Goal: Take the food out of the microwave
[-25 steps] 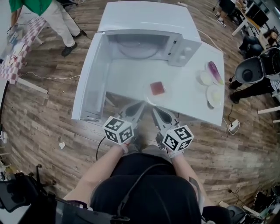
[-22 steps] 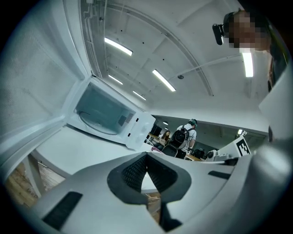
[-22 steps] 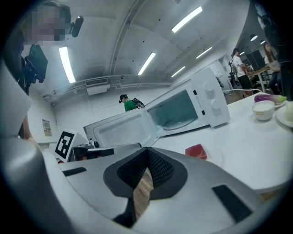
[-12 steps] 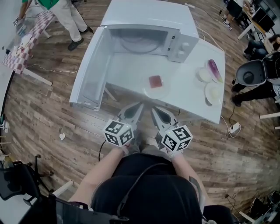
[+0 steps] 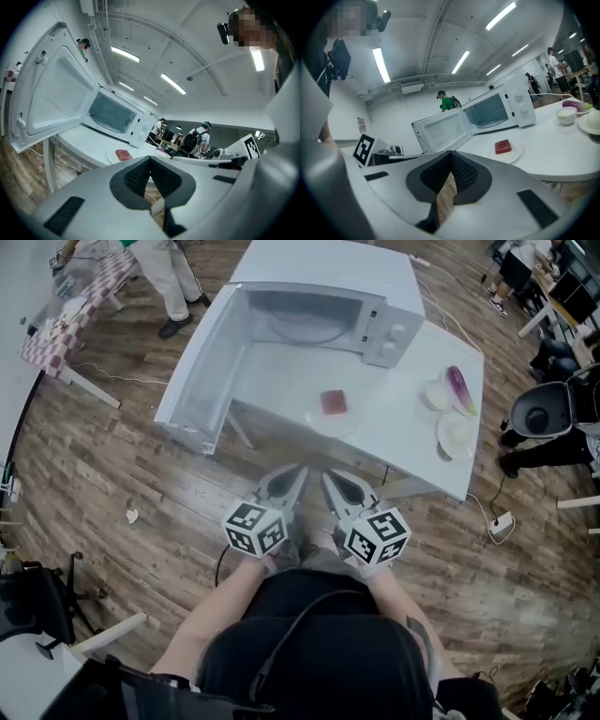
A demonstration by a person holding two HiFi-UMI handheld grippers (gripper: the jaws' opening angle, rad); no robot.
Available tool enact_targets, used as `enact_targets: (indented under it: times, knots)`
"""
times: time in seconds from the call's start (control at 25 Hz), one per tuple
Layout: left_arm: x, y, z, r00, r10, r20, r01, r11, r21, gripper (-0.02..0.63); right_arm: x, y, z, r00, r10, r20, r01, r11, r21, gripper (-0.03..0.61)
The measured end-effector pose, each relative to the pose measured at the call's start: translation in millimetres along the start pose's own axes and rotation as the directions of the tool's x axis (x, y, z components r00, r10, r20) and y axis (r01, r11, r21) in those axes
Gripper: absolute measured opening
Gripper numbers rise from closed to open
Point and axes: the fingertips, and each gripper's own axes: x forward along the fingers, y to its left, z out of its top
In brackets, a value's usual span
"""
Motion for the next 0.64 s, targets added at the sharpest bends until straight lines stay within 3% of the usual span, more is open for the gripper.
enact_targets:
  times: [0.28, 0.64]
  knots:
    - [-17, -23, -14, 1.0, 0.023, 0.019, -0.023, 1.0, 0.0, 0.011, -32, 13, -4, 1.0, 0.003, 0.027, -0.001, 0.999, -0.054, 0.02]
    - [-28, -58, -33, 0.999, 0.05, 0.021, -0.051, 0.996, 0.076, 0.011, -75, 10, -9, 0.996, -0.061, 0.066, 0.068, 0.992, -0.105, 0.02]
